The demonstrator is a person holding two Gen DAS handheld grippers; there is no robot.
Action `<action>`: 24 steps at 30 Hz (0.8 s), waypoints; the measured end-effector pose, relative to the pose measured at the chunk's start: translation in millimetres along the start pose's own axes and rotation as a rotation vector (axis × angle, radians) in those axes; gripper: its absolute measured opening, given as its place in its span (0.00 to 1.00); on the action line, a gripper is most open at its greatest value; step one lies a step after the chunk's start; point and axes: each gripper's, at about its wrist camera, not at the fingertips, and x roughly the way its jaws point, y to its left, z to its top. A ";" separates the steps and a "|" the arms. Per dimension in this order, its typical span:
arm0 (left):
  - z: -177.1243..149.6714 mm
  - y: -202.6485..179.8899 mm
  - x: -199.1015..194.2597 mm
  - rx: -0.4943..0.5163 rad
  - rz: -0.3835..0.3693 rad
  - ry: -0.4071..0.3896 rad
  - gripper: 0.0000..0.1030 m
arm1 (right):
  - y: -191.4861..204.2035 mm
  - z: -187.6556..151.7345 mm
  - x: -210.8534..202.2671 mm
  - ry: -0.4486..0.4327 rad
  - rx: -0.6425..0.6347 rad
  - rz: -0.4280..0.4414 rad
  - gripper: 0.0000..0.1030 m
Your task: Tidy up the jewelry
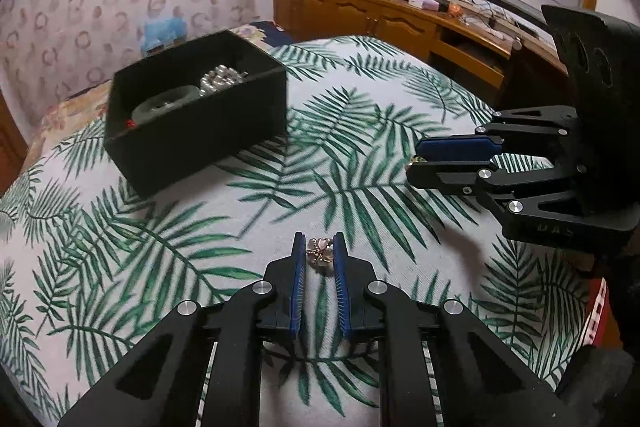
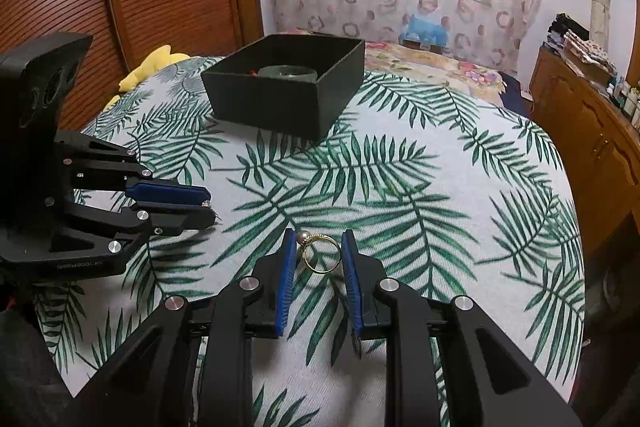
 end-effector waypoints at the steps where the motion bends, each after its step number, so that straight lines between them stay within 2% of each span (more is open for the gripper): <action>1: 2.1 3.4 -1.4 -0.007 0.006 -0.005 0.12 | -0.7 3.8 0.1 -0.006 -0.003 0.004 0.24; 13: 38.0 38.9 -18.7 -0.044 0.080 -0.081 0.12 | 3.1 74.8 2.6 -0.109 -0.095 0.039 0.24; 24: 57.4 66.8 -24.3 -0.073 0.115 -0.123 0.12 | 5.0 123.0 29.4 -0.135 -0.099 0.080 0.25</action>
